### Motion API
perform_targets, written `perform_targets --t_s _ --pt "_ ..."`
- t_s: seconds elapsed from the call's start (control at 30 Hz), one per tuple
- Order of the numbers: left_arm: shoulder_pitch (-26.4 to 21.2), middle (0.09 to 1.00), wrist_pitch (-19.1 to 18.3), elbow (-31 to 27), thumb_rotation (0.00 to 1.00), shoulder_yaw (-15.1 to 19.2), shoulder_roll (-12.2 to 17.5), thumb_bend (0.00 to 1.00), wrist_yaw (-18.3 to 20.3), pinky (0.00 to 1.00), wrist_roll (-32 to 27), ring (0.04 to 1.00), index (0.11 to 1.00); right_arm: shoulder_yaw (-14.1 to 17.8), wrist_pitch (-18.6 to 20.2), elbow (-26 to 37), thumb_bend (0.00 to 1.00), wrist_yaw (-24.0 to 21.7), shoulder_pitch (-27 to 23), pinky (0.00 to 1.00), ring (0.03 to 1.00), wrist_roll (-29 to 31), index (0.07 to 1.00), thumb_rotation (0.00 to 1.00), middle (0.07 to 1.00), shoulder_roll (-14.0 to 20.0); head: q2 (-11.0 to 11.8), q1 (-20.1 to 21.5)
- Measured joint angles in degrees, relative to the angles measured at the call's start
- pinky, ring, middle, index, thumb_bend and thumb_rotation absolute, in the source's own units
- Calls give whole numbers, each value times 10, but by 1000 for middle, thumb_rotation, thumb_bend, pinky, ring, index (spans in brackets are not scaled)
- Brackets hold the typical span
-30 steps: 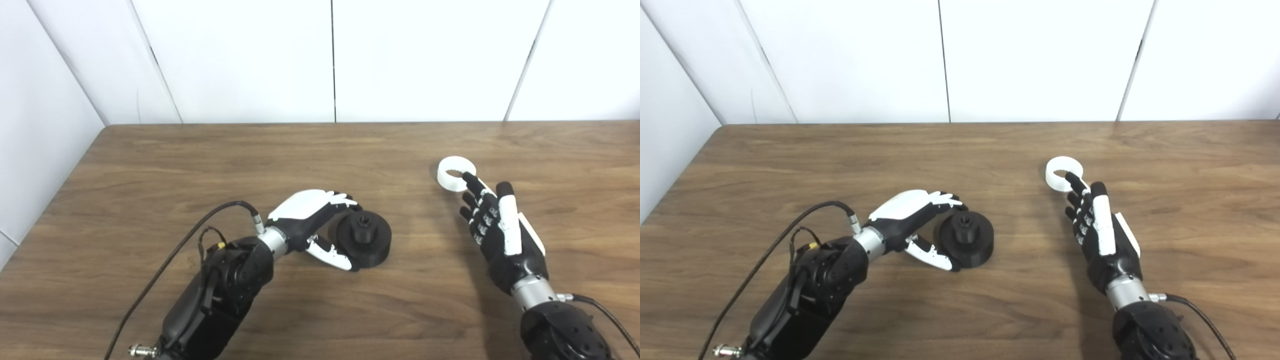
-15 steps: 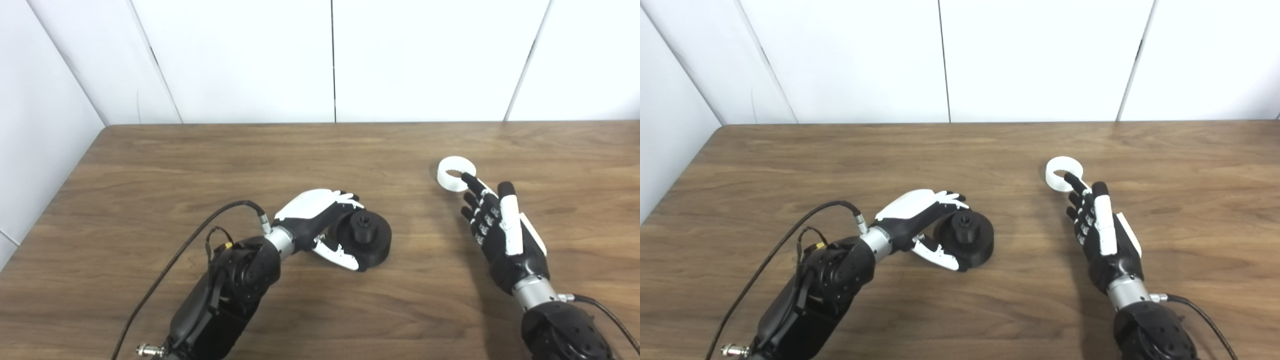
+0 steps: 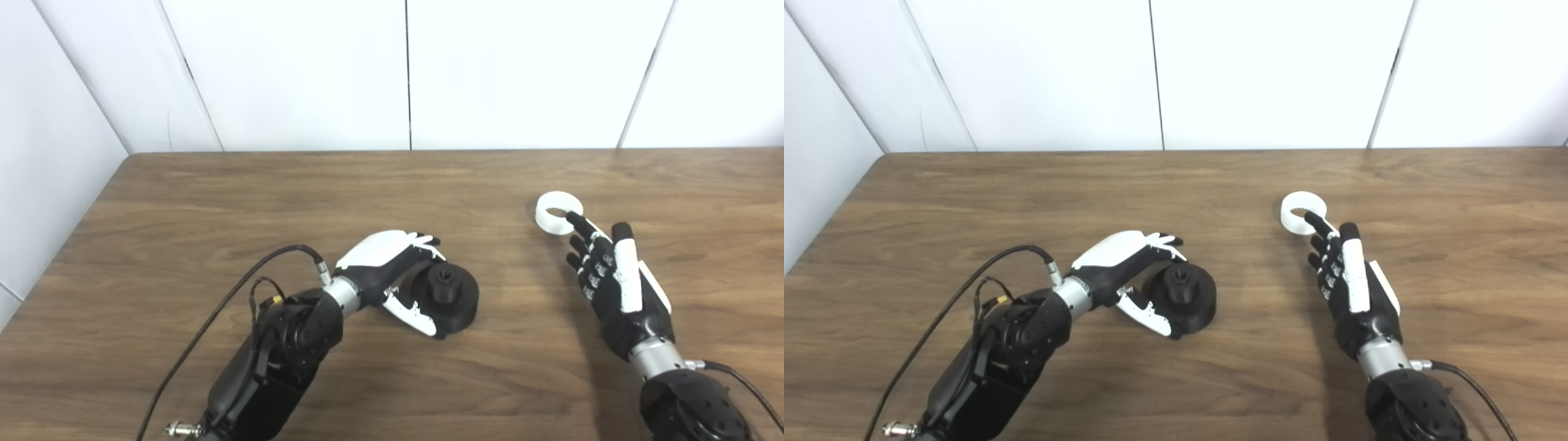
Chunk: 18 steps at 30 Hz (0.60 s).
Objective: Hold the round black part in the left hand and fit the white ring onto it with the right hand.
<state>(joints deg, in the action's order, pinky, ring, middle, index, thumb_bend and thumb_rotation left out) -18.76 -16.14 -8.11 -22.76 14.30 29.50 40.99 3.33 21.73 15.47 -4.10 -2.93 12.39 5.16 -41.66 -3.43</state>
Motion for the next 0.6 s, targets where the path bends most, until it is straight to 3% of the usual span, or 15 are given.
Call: perform_targets --t_s 0.6 --pt "28 955 -10 -35 304 -7 0 844 -4 939 0 1000 685 -1 12 9 680 0 0 1000 1000 0 900 1000 995 4 -13 8"
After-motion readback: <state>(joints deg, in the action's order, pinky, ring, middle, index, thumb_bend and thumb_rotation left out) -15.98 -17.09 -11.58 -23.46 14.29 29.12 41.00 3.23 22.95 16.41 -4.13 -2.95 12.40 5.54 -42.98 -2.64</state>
